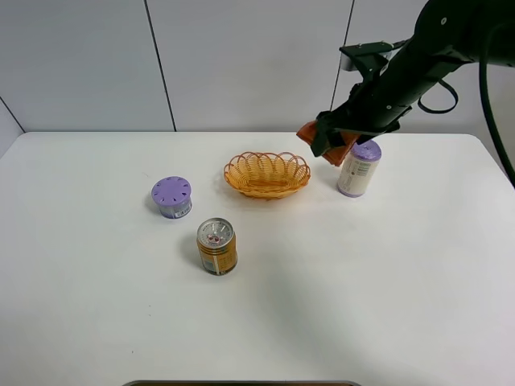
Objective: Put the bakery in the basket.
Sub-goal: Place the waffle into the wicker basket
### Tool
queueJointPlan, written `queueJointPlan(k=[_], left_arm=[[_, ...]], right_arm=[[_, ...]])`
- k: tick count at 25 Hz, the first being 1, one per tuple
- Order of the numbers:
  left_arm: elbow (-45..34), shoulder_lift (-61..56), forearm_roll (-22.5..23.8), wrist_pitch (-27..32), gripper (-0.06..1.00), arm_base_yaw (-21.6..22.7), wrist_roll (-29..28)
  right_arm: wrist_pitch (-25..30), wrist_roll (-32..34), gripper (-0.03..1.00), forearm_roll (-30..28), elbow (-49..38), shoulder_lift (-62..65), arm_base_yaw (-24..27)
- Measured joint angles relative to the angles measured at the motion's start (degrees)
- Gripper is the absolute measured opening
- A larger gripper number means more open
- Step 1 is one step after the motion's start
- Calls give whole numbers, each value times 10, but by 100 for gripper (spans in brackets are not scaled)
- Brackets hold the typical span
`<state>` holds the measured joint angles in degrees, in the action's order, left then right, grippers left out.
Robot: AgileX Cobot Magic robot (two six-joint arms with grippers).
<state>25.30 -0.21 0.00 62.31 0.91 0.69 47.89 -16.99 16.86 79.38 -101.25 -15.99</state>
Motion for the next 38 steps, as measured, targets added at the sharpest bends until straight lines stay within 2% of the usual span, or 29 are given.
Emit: queueJointPlan(k=[7,19,38], left_arm=[[0,0,0,0,99,0,0],[0,0,0,0,99,0,0],[0,0,0,0,99,0,0]], right_arm=[[-4,-1,82,18,60,-47,-5],[-21,6,82,21,171,-199,-88],[-77,23,82,-2,181,-275,-93]])
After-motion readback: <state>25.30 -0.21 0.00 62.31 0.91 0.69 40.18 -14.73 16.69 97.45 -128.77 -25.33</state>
